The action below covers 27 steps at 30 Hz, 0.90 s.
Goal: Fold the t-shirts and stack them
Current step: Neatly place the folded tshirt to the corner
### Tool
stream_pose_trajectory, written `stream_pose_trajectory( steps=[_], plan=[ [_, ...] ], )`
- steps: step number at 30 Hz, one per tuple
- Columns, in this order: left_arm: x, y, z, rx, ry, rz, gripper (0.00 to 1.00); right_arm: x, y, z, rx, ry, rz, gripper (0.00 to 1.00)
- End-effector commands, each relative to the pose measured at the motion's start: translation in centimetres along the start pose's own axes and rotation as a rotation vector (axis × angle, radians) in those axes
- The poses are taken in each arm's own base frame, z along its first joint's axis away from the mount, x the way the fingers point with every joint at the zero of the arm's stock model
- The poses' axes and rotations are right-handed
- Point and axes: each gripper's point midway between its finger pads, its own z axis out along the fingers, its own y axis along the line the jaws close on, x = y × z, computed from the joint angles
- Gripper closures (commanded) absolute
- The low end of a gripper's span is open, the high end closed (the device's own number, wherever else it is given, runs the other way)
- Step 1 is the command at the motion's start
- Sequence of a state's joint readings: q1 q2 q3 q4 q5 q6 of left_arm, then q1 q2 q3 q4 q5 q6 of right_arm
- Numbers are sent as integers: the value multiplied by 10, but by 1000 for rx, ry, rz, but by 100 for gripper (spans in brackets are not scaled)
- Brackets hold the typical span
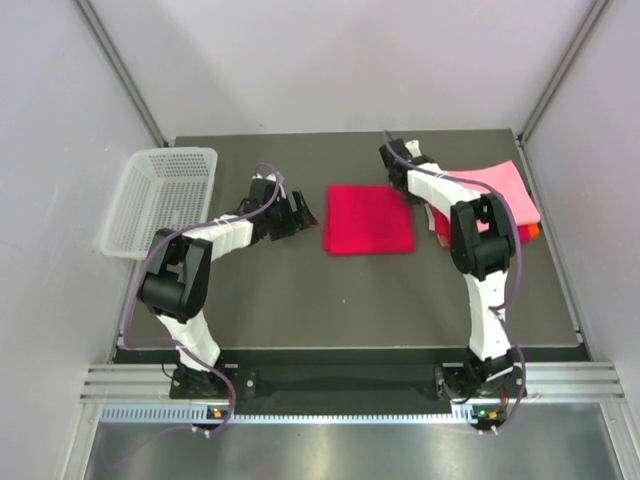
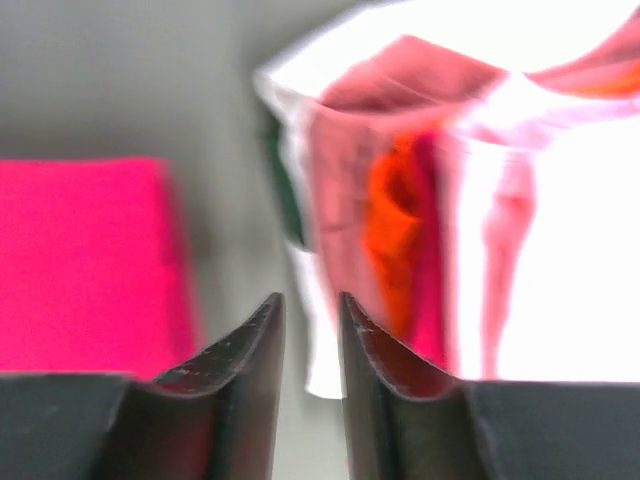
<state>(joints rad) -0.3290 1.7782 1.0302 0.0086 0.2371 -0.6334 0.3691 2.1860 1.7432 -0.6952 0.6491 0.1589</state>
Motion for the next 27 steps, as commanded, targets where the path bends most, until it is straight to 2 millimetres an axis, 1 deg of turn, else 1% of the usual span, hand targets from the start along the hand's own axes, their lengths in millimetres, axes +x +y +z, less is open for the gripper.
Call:
stream_pose_trajectory(
  steps=[1, 2, 4, 5, 6, 7, 8, 9, 11, 12, 13, 14, 15, 16, 17, 18, 20, 21, 23, 24, 26, 27],
  plan=[
    [-18, -11, -4, 42, -68, 16, 14, -35, 14, -34, -91, -93, 69, 64],
    [-17, -11, -4, 44, -67, 17, 14, -37, 12, -37, -94, -98, 78, 61],
    [-17, -12, -5, 47, -68, 17, 14, -49, 4, -53, -109, -133, 110, 60],
    [-18, -11, -5, 45, -70, 16, 14, -52, 2, -59, -121, -144, 123, 56],
    [-18, -12, -5, 48, -71, 17, 14, -60, -4, -70, -130, -168, 144, 55],
    [-18, -12, -5, 49, -72, 18, 14, -65, -8, -77, -134, -184, 154, 54],
    [-18, -12, -6, 49, -75, 19, 14, -68, -11, -84, -138, -195, 164, 50],
    [-17, -12, -7, 50, -75, 19, 14, -74, -18, -96, -147, -220, 181, 47],
    [-19, -13, -7, 54, -85, 18, 14, -77, -17, -105, -188, -240, 196, 46],
    [-22, -15, -9, 60, -98, 20, 14, -80, -19, -116, -216, -265, 212, 44],
    [-19, -14, -9, 64, -100, 18, 14, -74, -14, -115, -246, -261, 210, 42],
    [-23, -18, -10, 82, -116, 17, 14, -74, -5, -120, -313, -267, 213, 38],
    [-21, -18, -9, 88, -114, 14, 13, -82, -5, -130, -354, -310, 241, 37],
    [-22, -22, -8, 100, -107, 12, 13, -74, 1, -125, -382, -291, 238, 35],
    [-19, -20, -2, 97, -91, 0, 13, -74, 8, -129, -434, -293, 243, 34],
    [-23, -24, 0, 108, -92, -4, 13, -74, 10, -127, -447, -289, 251, 33],
    [-22, -29, 5, 128, -62, -20, 14, -71, 19, -125, -494, -263, 263, 32],
    [-24, -32, 10, 134, -52, -24, 14, -68, 25, -119, -508, -246, 265, 32],
    [-27, -35, 14, 129, -43, -22, 14, -66, 35, -114, -557, -223, 284, 32],
    [-32, -36, 19, 115, -34, -21, 14, -63, 42, -108, -571, -203, 284, 32],
    [-36, -38, 25, 105, -21, -19, 14, -60, 46, -99, -595, -176, 314, 32],
    [-40, -39, 32, 97, -14, -21, 14, -55, 50, -91, -592, -155, 318, 31]
  ],
)
